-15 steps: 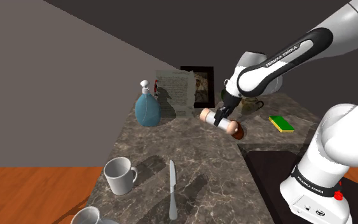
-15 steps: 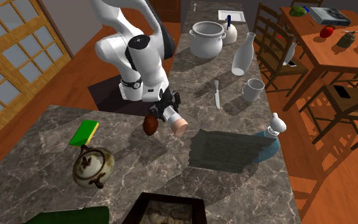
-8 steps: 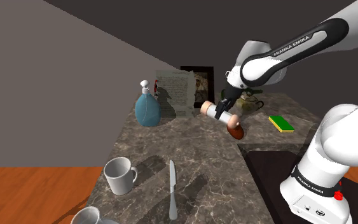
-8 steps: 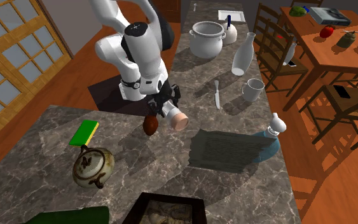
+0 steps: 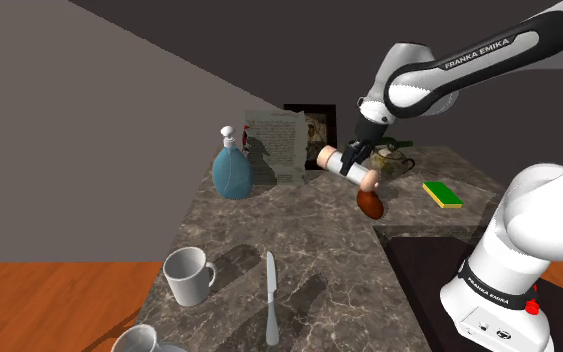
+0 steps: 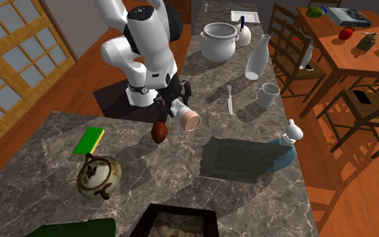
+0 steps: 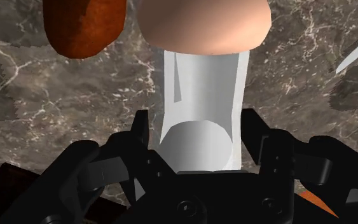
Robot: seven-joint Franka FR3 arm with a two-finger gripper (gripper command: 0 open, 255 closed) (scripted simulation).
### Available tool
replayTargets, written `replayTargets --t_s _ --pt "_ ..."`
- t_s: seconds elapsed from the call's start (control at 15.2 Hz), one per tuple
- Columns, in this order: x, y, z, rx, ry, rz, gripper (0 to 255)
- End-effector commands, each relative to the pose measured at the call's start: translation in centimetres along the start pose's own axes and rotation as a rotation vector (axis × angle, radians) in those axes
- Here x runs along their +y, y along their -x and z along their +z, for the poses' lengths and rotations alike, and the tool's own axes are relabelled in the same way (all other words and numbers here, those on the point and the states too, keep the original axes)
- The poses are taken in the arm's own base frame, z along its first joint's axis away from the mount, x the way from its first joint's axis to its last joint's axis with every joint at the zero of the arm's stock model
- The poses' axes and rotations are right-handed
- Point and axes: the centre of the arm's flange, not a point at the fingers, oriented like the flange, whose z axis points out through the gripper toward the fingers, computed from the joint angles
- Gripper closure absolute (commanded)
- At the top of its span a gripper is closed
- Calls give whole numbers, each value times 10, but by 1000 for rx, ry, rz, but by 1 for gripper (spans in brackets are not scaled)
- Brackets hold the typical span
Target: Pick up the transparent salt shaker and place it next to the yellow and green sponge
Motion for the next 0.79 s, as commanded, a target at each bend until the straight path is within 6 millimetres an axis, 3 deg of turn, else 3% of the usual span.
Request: replayTargets --t_s 0.0,0.73 --pt "12 1 -7 -1 0 0 255" --pt "153 27 -34 -1 0 0 255"
